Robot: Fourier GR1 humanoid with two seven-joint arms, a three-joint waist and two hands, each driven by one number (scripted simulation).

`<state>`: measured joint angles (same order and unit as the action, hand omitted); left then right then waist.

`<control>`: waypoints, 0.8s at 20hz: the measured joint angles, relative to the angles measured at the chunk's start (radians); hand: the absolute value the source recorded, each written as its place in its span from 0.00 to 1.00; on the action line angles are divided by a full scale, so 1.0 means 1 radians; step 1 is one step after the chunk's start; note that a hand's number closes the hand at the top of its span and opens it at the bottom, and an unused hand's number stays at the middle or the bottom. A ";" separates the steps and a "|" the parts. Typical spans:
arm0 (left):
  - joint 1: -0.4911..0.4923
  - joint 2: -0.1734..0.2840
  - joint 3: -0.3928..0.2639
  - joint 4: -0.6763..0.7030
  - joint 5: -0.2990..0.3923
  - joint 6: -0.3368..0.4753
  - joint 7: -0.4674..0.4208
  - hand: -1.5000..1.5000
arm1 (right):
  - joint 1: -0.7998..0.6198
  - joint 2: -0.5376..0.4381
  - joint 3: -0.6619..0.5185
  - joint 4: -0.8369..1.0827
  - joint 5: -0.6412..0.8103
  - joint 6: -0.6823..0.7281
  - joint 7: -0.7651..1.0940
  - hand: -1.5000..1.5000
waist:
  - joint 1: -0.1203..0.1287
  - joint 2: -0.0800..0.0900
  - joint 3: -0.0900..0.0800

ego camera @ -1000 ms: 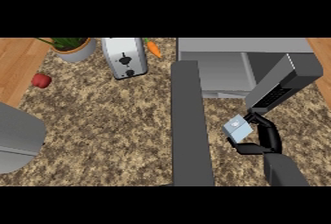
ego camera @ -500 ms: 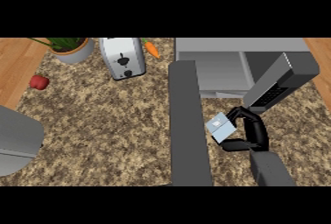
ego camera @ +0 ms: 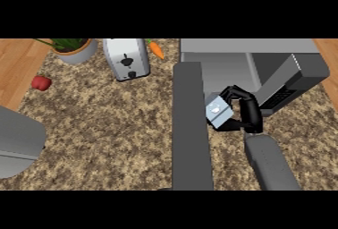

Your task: Pick up the milk, place it into the microwave and close the microwave

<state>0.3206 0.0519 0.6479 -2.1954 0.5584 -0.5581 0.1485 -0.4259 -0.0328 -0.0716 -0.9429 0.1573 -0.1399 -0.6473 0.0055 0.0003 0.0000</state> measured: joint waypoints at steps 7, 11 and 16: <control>-0.021 0.013 0.006 0.028 0.005 -0.006 0.001 0.00 | -0.229 -0.056 -0.019 0.206 0.104 -0.101 0.071 1.00 | 0.012 0.006 0.000; -0.030 0.015 0.003 0.053 -0.004 -0.022 -0.009 0.00 | -0.356 -0.070 -0.049 0.373 0.145 -0.184 0.075 1.00 | 0.027 0.011 0.001; -0.039 0.011 -0.003 0.067 -0.021 -0.039 -0.026 0.00 | -0.465 -0.085 -0.089 0.544 0.171 -0.281 0.053 1.00 | 0.045 0.018 0.001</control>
<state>0.2819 0.0634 0.6445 -2.1282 0.5372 -0.5971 0.1228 -0.8904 -0.1182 -0.1605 -0.3994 0.3279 -0.4208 -0.5942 0.0507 0.0187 0.0011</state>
